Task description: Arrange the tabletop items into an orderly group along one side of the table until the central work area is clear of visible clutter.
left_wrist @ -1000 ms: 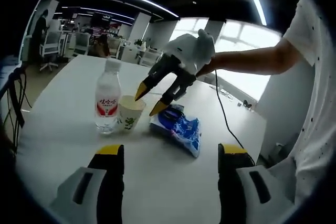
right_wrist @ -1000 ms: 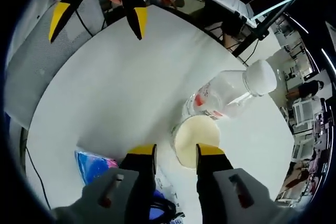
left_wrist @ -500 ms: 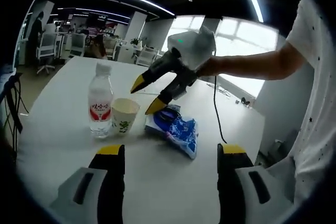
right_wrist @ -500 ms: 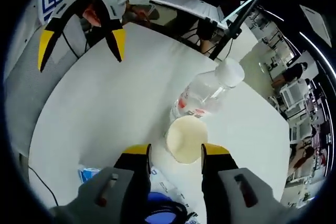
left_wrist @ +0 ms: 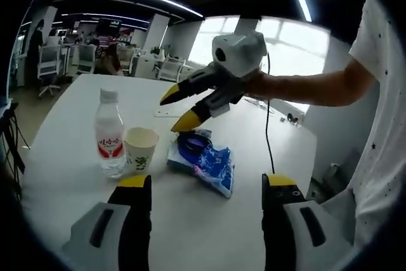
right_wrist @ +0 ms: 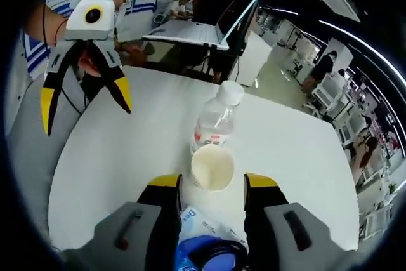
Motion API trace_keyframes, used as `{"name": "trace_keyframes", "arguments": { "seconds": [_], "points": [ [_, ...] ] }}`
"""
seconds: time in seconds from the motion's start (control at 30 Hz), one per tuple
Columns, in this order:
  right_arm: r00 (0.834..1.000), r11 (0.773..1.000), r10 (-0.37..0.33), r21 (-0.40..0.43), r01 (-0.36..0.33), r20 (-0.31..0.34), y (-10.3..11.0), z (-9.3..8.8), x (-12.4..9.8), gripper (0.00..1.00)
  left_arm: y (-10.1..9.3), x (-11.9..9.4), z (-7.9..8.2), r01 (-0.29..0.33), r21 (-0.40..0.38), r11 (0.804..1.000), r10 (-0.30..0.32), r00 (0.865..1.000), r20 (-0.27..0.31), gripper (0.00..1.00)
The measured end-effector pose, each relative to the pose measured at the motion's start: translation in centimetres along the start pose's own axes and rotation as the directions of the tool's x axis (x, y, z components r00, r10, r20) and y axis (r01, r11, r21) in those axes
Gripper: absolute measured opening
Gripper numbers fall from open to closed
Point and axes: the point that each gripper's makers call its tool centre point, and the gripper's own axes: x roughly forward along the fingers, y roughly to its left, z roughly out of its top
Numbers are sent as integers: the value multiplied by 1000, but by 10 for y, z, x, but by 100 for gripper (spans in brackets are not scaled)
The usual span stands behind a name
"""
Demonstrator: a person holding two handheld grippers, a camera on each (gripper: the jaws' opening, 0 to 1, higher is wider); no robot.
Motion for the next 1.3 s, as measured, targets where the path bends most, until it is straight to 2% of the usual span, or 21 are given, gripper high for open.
{"name": "trace_keyframes", "arguments": {
  "seconds": [0.13, 0.33, 0.43, 0.73, 0.97, 1.1, 1.3],
  "points": [
    [998, 996, -54, 66, 51, 39, -2, 1, -13, 37, -4, 3, 2, 7, 13, 1000, -7, 1000, -7, 69],
    [989, 975, -118, 196, 99, 89, -3, -2, -33, 36, -14, 9, 7, 29, 25, 999, -29, 999, -16, 70],
    [981, 955, -156, 272, 119, 118, -7, -4, -45, 36, -21, 13, 9, 46, 39, 998, -45, 999, -26, 70],
    [957, 907, -248, 384, 174, 152, -16, -13, -77, 37, -34, 24, 16, 74, 57, 996, -71, 997, -42, 71],
    [945, 873, -295, 441, 207, 141, -20, -30, -100, 39, -37, 32, 19, 65, 61, 996, -62, 997, -54, 72],
    [940, 858, -316, 461, 227, 125, -16, -46, -109, 40, -37, 38, 18, 44, 58, 997, -40, 997, -62, 73],
    [937, 815, -340, 521, 252, 77, -6, -84, -121, 39, -42, 51, 10, 33, 57, 998, -28, 995, -91, 74]
  ]
}}
